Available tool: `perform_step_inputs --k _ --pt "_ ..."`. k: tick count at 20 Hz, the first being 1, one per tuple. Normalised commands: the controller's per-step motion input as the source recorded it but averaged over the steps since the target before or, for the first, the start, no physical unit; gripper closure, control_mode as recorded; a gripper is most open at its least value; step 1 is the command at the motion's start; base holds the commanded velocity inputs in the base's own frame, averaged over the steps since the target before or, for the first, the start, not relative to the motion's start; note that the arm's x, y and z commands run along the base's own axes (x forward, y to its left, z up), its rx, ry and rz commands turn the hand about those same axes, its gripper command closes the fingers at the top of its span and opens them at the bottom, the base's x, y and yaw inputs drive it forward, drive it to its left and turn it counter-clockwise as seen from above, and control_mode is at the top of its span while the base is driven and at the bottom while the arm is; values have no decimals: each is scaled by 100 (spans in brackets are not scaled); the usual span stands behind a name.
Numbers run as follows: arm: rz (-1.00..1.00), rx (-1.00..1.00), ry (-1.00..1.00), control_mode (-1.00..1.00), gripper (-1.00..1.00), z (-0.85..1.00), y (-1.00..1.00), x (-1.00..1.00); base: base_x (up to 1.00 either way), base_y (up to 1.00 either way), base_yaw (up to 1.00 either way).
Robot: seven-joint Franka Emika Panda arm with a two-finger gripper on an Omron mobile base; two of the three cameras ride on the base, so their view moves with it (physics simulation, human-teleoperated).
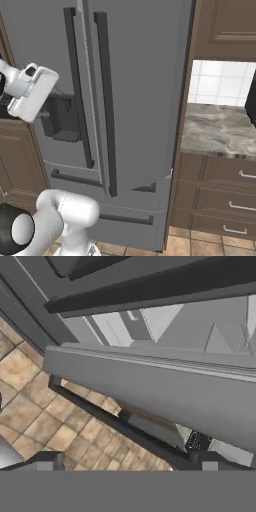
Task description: There is a bowl on the dining counter. Grab a lemon wedge from the fridge and place it in the bowl. Then get the liquor bottle and glass cup from the cabinet and place them next to the bowl.
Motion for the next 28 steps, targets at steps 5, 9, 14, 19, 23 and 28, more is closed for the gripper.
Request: perform_step_inputs --k 5,9,14,19,23,28 --pt "1 -7 4 -100 -100 -45 -19 99 0 0 0" --pt "2 -3 5 -100 -100 -37 -22 91 0 0 0" --pt "0 0 1 -100 -100 -22 -38 66 0 0 0" --pt "0 0 1 -100 -100 -6 -61 34 0 0 0" --pt "0 0 3 -100 -100 -6 -62 19 0 0 0" --pt "0 0 0 -100 -100 0 -90 -31 0 0 0"
